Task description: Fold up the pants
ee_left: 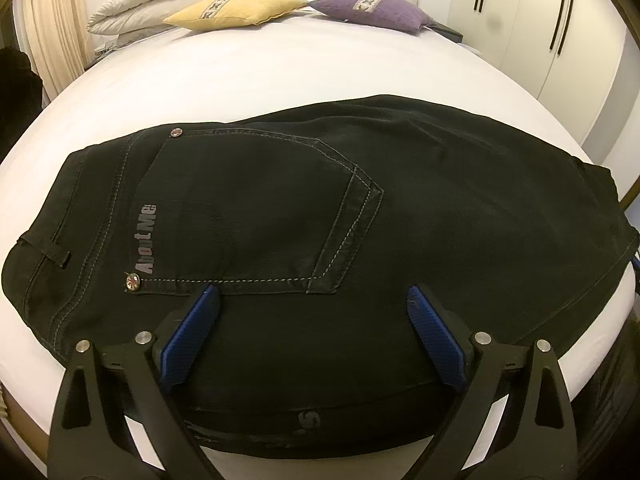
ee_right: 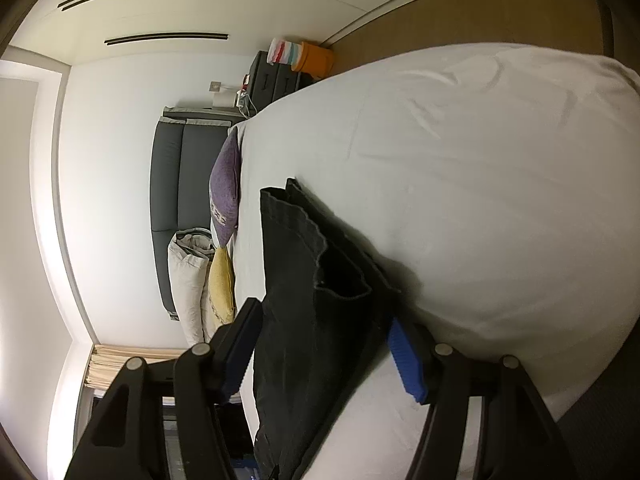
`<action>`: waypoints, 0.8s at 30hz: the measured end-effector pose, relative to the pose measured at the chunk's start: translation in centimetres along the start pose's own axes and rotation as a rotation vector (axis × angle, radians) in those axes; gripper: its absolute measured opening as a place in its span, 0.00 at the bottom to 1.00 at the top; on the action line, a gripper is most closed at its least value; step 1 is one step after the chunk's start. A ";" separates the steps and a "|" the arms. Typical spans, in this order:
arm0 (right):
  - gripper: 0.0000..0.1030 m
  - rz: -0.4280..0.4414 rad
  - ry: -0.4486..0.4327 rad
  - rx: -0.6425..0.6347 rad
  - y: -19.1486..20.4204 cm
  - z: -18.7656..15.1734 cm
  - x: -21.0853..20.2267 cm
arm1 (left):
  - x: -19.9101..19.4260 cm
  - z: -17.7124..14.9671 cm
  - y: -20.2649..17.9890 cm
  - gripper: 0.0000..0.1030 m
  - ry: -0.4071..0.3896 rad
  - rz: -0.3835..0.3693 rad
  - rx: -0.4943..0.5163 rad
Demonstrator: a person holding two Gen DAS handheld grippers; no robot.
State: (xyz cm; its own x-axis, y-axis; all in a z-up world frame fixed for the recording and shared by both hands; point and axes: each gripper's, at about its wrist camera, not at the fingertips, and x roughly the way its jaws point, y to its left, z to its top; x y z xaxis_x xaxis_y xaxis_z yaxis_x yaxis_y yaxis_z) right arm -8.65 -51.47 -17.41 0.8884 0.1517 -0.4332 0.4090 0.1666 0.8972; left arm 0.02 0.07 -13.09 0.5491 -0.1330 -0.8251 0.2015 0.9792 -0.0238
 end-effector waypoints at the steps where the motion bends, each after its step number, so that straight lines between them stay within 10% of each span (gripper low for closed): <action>1: 0.63 0.002 0.002 -0.002 0.0 0.1 -0.1 | 0.1 0.1 0.1 0.94 0.001 0.000 -0.001; 5: 0.58 0.018 0.010 -0.007 0.6 0.2 1.2 | 0.5 0.4 0.1 0.95 0.006 0.002 -0.002; 13: 0.09 0.053 -0.006 0.059 -1.1 0.4 2.3 | 0.1 1.8 -1.0 0.95 0.006 -0.066 -0.023; 24: 0.07 -0.054 -0.087 -0.092 2.0 -0.5 1.3 | -0.6 4.0 -5.7 0.95 -0.001 -0.209 -0.036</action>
State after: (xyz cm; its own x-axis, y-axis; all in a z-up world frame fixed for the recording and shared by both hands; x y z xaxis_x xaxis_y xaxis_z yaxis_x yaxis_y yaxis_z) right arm -6.80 -50.50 -16.25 0.8821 0.0558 -0.4678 0.4392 0.2615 0.8595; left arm 1.78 -6.05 -10.22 0.4994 -0.3342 -0.7993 0.2822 0.9350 -0.2146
